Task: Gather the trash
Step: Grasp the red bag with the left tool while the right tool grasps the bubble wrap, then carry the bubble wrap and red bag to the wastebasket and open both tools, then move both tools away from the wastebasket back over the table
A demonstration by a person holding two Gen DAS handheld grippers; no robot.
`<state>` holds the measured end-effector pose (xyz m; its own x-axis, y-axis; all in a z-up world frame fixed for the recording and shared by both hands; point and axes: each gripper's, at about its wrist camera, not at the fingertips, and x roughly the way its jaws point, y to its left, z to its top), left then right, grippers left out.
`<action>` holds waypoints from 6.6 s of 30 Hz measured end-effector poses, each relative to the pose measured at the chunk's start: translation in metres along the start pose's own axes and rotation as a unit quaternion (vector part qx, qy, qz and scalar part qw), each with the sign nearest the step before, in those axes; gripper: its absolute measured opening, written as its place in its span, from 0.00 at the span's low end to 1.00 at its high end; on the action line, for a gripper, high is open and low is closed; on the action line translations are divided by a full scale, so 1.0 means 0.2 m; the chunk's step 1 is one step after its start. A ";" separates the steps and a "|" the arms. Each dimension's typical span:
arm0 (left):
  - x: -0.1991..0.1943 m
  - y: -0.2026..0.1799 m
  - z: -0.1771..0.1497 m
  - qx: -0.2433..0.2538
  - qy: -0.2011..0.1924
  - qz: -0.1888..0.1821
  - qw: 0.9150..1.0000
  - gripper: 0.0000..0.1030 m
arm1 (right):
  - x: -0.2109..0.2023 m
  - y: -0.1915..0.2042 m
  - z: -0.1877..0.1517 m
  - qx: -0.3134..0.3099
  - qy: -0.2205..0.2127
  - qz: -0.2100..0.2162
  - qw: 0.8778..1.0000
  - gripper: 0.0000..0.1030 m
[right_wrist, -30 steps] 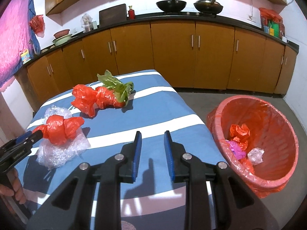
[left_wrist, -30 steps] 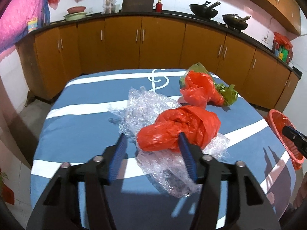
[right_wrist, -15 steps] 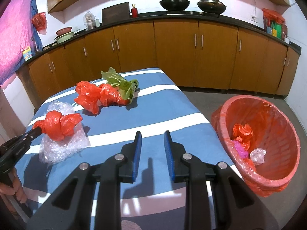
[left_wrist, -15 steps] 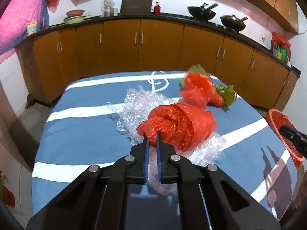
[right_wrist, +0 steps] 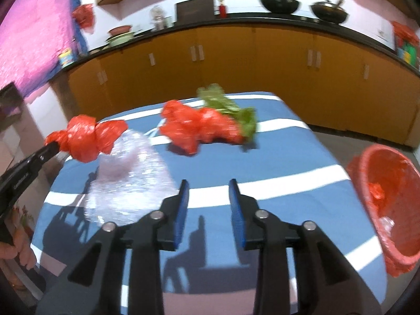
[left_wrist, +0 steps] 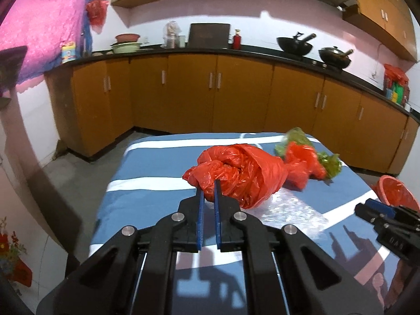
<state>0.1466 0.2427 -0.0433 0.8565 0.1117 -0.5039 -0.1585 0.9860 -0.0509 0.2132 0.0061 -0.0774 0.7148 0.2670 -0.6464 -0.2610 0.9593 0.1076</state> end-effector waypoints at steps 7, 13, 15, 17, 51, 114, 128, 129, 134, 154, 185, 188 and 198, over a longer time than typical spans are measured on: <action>0.00 0.18 0.00 -0.031 0.000 0.032 0.999 0.07 | 0.16 0.19 0.02 -0.026 0.032 0.031 0.999 0.43; 0.01 0.26 -0.01 -0.045 0.001 0.044 0.998 0.07 | 0.26 0.22 0.02 -0.020 0.056 0.032 0.998 0.48; 0.02 0.27 -0.01 -0.047 0.003 0.045 0.998 0.07 | 0.30 0.21 0.02 -0.021 0.064 0.028 0.997 0.48; 0.03 0.27 -0.02 -0.050 0.005 0.046 0.998 0.07 | 0.32 0.21 0.01 -0.020 0.070 0.024 0.997 0.48; -0.03 0.05 0.00 -0.030 0.008 0.020 0.999 0.07 | -0.11 -0.01 0.03 -0.071 -0.028 -0.029 0.997 0.05; 0.04 -1.76 -0.08 0.120 0.053 -0.241 0.962 0.06 | -0.63 -1.60 -0.23 0.179 -0.063 -0.285 0.940 0.05; 0.11 -1.96 -0.15 0.137 0.085 -0.270 0.949 0.07 | -0.63 -1.69 -0.24 0.194 -0.064 -0.286 0.936 0.07; 0.11 -1.96 -0.15 0.136 0.087 -0.272 0.949 0.07 | -0.64 -1.70 -0.24 0.197 -0.064 -0.283 0.936 0.08; 0.12 -1.96 -0.17 0.137 0.093 -0.277 0.946 0.31 | -0.64 -1.71 -0.27 0.199 -0.061 -0.286 0.935 0.18; 0.18 -1.63 -0.10 0.096 0.087 -0.213 0.968 0.36 | -0.59 -1.55 -0.21 0.173 -0.059 -0.272 0.945 0.26; 0.54 -0.65 0.05 0.061 0.091 -0.044 0.993 0.73 | -0.05 -0.71 0.01 0.085 -0.019 -0.108 0.990 0.37; 0.57 -0.68 0.06 0.061 0.096 -0.052 0.992 0.73 | -0.03 -0.69 0.01 0.082 -0.015 -0.107 0.991 0.37; 0.65 -0.64 0.06 0.042 0.130 -0.067 0.988 0.19 | 0.00 -0.69 0.01 0.081 -0.008 -0.111 0.991 0.37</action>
<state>0.2838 0.1323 -0.0918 0.7107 -0.0445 -0.7021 -0.0017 0.9979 -0.0650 0.2505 -0.1262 -0.0915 0.7530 0.0487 -0.6562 0.0097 0.9963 0.0850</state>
